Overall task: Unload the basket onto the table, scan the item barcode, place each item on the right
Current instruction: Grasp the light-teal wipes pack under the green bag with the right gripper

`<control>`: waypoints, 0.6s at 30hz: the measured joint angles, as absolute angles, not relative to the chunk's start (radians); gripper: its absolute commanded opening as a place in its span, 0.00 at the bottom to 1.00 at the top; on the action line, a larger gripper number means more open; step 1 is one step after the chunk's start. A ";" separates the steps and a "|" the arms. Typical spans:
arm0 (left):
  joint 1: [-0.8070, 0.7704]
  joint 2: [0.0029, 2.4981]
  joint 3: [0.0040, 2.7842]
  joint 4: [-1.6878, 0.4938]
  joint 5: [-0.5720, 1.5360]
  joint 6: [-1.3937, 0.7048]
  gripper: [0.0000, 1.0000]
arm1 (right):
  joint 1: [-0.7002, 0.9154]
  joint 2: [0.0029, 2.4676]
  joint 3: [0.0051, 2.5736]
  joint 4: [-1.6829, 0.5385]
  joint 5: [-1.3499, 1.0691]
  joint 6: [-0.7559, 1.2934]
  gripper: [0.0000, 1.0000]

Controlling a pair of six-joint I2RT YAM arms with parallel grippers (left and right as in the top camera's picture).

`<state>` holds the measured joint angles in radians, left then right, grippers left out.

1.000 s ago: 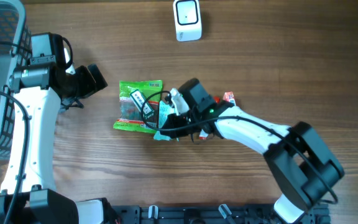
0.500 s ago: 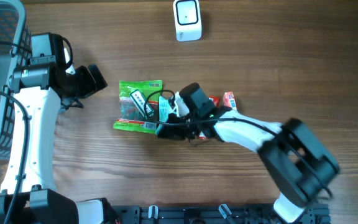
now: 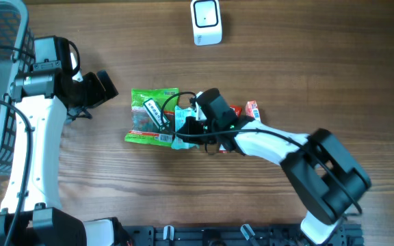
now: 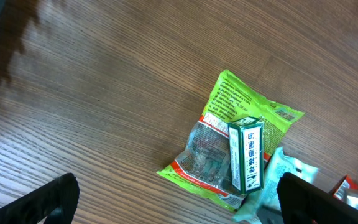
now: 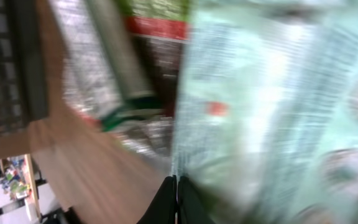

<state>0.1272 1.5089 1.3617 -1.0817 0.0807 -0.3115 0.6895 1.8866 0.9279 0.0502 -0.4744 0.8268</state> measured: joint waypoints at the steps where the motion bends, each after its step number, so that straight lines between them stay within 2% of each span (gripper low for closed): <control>1: 0.127 1.509 1.362 -1.082 0.081 -0.311 1.00 | 0.690 1.900 0.928 0.052 -0.474 0.829 0.04; 8: 0.127 1.509 1.362 -1.082 0.081 -0.311 1.00 | 0.693 1.892 0.933 0.059 -0.473 0.852 0.04; 14: 0.127 1.509 1.362 -1.082 0.081 -0.311 1.00 | 0.693 1.724 0.932 0.053 -0.470 0.844 0.04; 18: 0.127 1.509 1.362 -1.082 0.081 -0.311 1.00 | 0.693 1.718 0.930 -0.116 -0.411 0.841 0.04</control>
<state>0.1272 1.5089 1.3617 -1.0821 0.0807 -0.3115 0.6933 1.7176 0.9302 -0.1158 -0.4107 0.8410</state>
